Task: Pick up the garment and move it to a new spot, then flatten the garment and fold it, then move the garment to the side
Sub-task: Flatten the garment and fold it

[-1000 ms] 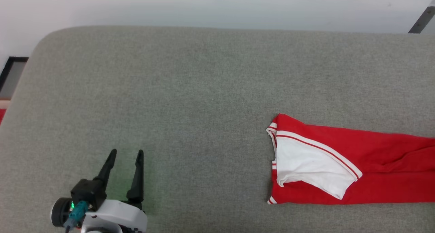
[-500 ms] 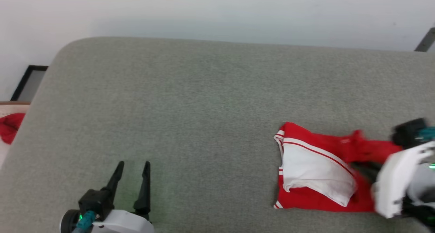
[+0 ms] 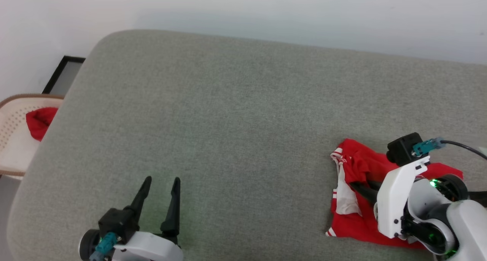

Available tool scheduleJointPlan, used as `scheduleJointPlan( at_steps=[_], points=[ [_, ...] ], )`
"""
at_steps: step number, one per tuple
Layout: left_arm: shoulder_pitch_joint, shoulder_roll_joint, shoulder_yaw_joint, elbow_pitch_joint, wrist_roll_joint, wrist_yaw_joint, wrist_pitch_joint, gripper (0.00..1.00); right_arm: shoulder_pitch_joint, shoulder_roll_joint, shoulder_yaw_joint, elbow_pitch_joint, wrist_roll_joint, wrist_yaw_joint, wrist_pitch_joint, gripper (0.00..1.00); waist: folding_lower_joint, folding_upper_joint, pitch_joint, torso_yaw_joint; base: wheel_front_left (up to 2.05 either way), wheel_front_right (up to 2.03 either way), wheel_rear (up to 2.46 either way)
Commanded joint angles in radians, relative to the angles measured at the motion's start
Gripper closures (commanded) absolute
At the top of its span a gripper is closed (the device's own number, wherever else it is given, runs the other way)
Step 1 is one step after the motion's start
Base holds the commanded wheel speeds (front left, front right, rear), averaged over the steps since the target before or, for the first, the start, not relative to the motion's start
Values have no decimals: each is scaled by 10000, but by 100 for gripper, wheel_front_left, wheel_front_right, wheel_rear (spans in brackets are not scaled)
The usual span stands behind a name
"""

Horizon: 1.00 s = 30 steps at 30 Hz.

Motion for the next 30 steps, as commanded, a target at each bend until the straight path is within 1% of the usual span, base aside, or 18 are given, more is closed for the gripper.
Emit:
scheduleJointPlan(
  at_steps=[1,5,7,8,9,12,17,20,24,30],
  points=[
    [-126,-41,-8,9,-53,-32,0,0,-186,93,99,309,-73,-5,-218,100,0,0,103,79,0,0,0],
    [-149,-40,-54,76,-119,-33,0,0,-385,159,390,925,-8,-5,-636,100,0,0,115,66,0,0,0],
    [-155,3,-27,115,-145,-33,-2,0,-436,206,585,1079,104,-5,-814,56,0,0,63,-15,0,0,0],
    [-158,19,-17,146,-141,-33,0,0,-485,228,644,1132,175,-5,-898,17,0,0,29,-69,0,0,0],
    [-158,36,3,173,-157,-33,-2,0,-539,220,720,1154,257,-5,-957,0,0,0,-12,-135,0,0,0],
    [-146,95,3,184,-207,-33,-2,0,-638,113,946,1108,580,-5,-1219,0,0,0,-173,-371,0,0,0],
    [10,199,-14,178,-370,-33,-2,0,-799,-263,1436,895,1091,-5,-1915,0,0,0,-487,-822,0,0,0],
    [80,230,-7,194,-431,-35,-2,0,-786,-469,1549,866,1398,-5,-2270,0,0,0,-603,-1015,0,0,0],
    [155,301,-19,317,-564,-33,0,0,-682,-861,1622,1011,1755,-5,-3231,0,0,0,-772,-1389,0,0,0],
    [73,473,-132,671,-846,-33,-2,0,-419,-1125,1240,2078,1871,-5,-5042,0,0,0,-938,-1782,0,0,0]
  ],
)
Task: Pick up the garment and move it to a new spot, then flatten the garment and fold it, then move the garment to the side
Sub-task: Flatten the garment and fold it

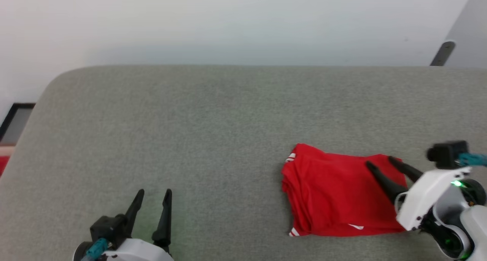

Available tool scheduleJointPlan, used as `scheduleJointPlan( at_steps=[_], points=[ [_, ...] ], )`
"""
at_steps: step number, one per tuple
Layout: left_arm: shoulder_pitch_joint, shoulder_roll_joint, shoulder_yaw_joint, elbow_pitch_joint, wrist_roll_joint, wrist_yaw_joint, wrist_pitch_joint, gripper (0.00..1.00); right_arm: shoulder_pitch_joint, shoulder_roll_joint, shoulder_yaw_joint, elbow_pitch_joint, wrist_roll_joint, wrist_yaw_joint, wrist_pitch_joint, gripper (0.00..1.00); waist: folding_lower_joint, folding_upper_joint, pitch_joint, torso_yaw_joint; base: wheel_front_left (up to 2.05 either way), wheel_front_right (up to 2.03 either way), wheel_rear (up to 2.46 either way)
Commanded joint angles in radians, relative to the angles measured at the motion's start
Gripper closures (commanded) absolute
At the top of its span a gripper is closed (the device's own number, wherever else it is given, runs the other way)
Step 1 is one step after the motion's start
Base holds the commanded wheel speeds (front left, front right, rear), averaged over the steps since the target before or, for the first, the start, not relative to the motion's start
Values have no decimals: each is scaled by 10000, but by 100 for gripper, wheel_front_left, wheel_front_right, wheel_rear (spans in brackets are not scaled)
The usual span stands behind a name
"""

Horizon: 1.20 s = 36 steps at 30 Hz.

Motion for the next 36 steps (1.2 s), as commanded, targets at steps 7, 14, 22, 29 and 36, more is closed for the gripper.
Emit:
scheduleJointPlan(
  at_steps=[7,14,22,29,36],
  points=[
    [120,282,13,384,-196,-34,0,0,224,123,-299,1456,-932,-5,-2374,0,-1,0,-461,-468,0,0,0],
    [670,548,288,90,-90,-34,0,0,518,584,-660,2231,-1531,-5,-4016,0,-1,0,-731,-765,0,0,0],
    [1395,453,517,-543,87,-34,0,0,1729,636,-1518,1734,-1902,-5,-4618,0,-1,0,-1137,-535,0,0,0],
    [2151,342,808,-1111,189,-34,0,0,3028,840,-2574,530,-2556,-5,-4689,0,-1,0,-1446,-335,0,0,0],
    [2917,181,1308,-1682,309,-33,0,0,4183,1410,-3557,-866,-3368,-5,-4355,0,-1,0,-1621,-165,0,0,0]
  ],
)
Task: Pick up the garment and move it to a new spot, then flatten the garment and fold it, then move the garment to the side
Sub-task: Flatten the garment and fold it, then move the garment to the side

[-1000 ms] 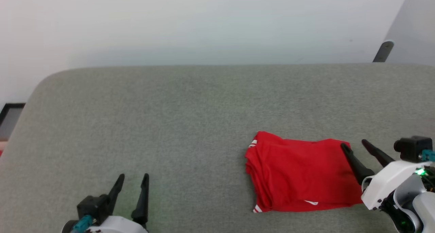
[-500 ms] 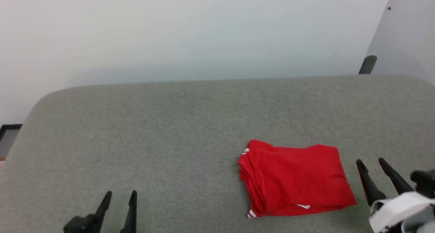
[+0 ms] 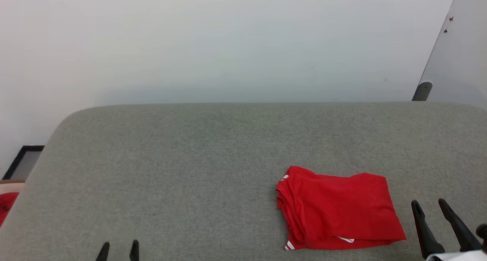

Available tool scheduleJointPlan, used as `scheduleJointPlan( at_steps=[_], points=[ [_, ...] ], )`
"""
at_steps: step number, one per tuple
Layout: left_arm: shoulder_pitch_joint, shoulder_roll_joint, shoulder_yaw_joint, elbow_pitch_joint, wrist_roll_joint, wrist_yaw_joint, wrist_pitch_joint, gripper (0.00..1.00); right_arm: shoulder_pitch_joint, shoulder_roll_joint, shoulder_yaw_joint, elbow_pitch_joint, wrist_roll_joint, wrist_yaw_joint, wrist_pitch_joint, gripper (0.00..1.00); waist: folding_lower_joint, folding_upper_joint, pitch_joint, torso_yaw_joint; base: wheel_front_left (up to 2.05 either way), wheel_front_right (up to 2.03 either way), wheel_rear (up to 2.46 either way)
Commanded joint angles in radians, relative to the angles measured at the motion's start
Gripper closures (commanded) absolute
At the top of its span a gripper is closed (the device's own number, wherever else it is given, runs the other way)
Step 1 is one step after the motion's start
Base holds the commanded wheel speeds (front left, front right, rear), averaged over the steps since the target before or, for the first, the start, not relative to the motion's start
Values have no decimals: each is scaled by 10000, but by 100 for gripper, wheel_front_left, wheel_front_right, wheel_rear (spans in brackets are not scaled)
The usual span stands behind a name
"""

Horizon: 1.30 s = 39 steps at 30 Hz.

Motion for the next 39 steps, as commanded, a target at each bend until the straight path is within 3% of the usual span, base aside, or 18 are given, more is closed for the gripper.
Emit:
scheduleJointPlan(
  at_steps=[1,13,27,33,39],
  points=[
    [231,-47,69,-136,70,-33,2,0,287,131,-213,-258,-187,-5,162,0,-1,0,-43,61,0,0,0],
    [871,-28,312,-809,198,-34,2,0,1592,1030,-1456,-2139,-807,-5,1025,0,-1,0,8,171,0,0,0],
    [822,-114,291,-945,242,-34,2,0,1703,1342,-1580,-2577,-893,-5,1364,0,-1,0,78,230,0,0,0],
    [683,-200,255,-999,296,-34,2,0,1164,1118,-1460,-2500,-784,-5,1666,0,-1,0,208,244,0,0,0],
    [233,-288,33,-913,395,-29,2,0,-386,129,-1386,-1761,-786,-5,3817,0,-1,0,794,333,0,0,0]
  ],
)
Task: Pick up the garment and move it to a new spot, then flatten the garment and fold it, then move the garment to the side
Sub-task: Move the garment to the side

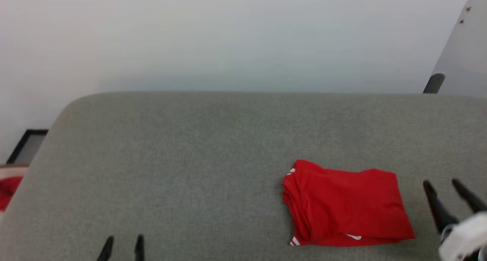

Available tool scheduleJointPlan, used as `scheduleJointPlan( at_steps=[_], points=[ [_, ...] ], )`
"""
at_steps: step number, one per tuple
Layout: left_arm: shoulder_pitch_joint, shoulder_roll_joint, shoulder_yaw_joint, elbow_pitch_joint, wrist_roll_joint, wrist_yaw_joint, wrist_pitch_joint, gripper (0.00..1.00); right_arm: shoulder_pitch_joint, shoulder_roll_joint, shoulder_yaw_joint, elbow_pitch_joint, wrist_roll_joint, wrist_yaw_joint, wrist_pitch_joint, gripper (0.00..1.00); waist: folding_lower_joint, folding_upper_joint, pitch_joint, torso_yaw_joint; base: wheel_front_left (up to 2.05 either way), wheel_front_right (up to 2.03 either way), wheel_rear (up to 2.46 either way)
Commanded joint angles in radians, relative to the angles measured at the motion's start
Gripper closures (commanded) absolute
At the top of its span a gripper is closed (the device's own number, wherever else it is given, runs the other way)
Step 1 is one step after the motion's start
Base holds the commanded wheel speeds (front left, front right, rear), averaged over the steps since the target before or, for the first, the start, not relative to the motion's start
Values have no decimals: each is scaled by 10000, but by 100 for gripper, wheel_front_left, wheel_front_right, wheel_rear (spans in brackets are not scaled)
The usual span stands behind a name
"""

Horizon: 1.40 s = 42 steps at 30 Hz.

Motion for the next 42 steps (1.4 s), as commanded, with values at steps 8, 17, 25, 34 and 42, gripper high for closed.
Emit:
scheduleJointPlan(
  at_steps=[8,17,25,34,42],
  points=[
    [-1532,-34,-590,346,227,-31,2,0,-2208,-1902,1244,1160,803,-7,4694,0,0,0,1533,428,0,0,0],
    [-2749,-90,-1204,693,199,-33,2,0,-3328,-2431,1914,1683,2358,-5,7676,0,0,0,2451,853,0,0,0],
    [-3602,-8,-1658,1014,152,-33,2,0,-3592,-2068,2357,2553,2613,-5,7719,28,0,0,3022,983,0,0,0],
    [-4281,310,-1907,1289,81,-34,2,0,-4077,-2082,2398,3016,2813,-22,6381,100,0,0,3215,175,0,0,0],
    [-4792,759,-2410,447,-411,-26,2,0,-4101,-2619,1415,3054,2923,-8,5134,100,0,0,3424,-1035,0,0,0]
  ],
)
